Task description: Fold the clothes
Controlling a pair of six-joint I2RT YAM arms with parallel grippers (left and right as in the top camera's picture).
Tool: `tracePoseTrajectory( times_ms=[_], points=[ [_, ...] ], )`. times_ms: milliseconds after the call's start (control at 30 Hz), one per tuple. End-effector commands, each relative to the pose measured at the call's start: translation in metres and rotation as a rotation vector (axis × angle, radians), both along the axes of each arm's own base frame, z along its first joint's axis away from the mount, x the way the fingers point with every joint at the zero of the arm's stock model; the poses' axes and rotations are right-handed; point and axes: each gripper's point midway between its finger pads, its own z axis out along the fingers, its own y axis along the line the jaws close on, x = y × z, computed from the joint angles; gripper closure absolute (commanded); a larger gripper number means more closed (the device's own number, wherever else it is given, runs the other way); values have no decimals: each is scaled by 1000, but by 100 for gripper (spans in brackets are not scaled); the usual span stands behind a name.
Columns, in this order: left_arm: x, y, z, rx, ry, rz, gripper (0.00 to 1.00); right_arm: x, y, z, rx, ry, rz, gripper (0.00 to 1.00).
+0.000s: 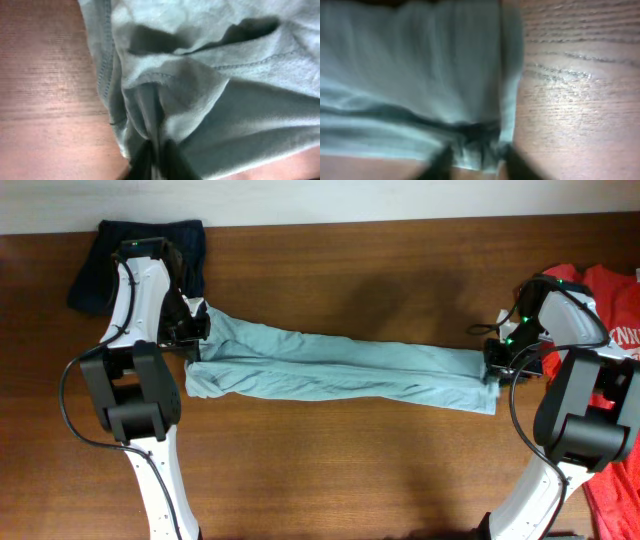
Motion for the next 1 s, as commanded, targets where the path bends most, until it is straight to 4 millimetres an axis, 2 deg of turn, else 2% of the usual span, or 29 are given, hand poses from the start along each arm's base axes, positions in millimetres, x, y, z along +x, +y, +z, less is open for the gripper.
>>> tracePoseTrajectory(
  times_ms=[0, 100, 167, 300, 333, 400, 433, 467, 533, 567, 833, 900, 967],
  points=[
    [-4, 2, -2, 9, 22, -9, 73, 0, 0, 10, -3, -12, -8, 25],
    [2, 3, 5, 9, -6, -6, 68, 11, -3, 27, -10, -39, -8, 22],
    [12, 0, 19, -8, -49, 0, 65, 21, -6, 47, -14, -67, -9, 21],
    [45, -12, 62, -73, -221, 13, 62, 41, 3, 88, 45, -149, -19, 21],
    [58, -22, 81, -118, -302, 13, 62, 48, 12, 103, 97, -182, -26, 22],
    [69, -36, 100, -173, -370, 3, 63, 49, 20, 111, 140, -194, -31, 27],
    [70, -42, 103, -186, -383, -4, 68, 49, 24, 112, 156, -194, -29, 35],
    [71, -48, 105, -192, -387, -15, 75, 49, 28, 112, 171, -191, -29, 47],
    [68, -61, 100, -197, -371, -43, 88, 49, 41, 108, 209, -185, -12, 85],
    [67, -67, 97, -199, -358, -55, 91, 48, 48, 107, 225, -185, 14, 96],
    [50, -108, 45, -210, -210, -132, 92, 54, 106, 85, 254, -197, 224, 96],
    [46, -115, 25, -207, -172, -152, 93, 51, 134, 69, 266, -195, 327, 96],
    [46, -116, 13, -196, -165, -161, 93, 48, 154, 58, 279, -199, 399, 96]
  ],
)
